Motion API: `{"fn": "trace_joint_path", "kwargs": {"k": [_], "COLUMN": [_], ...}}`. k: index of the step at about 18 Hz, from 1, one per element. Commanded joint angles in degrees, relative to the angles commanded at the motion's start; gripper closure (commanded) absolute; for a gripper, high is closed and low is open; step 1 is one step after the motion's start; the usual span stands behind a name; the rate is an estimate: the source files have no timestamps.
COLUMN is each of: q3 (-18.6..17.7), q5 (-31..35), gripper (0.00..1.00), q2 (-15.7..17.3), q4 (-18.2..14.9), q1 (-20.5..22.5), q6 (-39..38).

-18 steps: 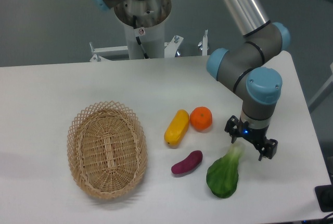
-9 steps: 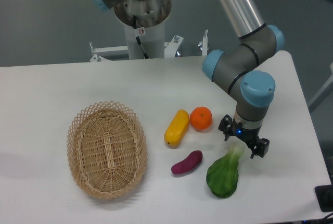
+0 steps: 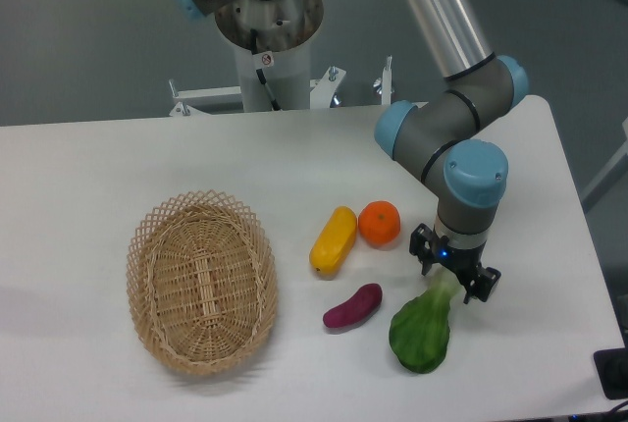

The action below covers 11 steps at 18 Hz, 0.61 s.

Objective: Pick up the green vegetable from the table
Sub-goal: 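Lower the gripper around the bok choy stem and close it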

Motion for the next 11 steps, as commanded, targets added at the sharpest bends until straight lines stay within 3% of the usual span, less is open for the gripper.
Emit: {"fn": "trace_joint_path", "kwargs": {"k": [3,7,9,11], "q3": [-0.3,-0.2,-0.2,-0.2], "q5": [1.7,1.7,1.7,1.7], "gripper": [0.19,0.52,0.61,0.63], "q2": [0.0,0.1,0.1,0.1], "q4": [0.0,0.0,0.0,0.0], "q1": [0.0,0.0,0.0,0.0], "q6": [0.0,0.0,0.1,0.1]}}
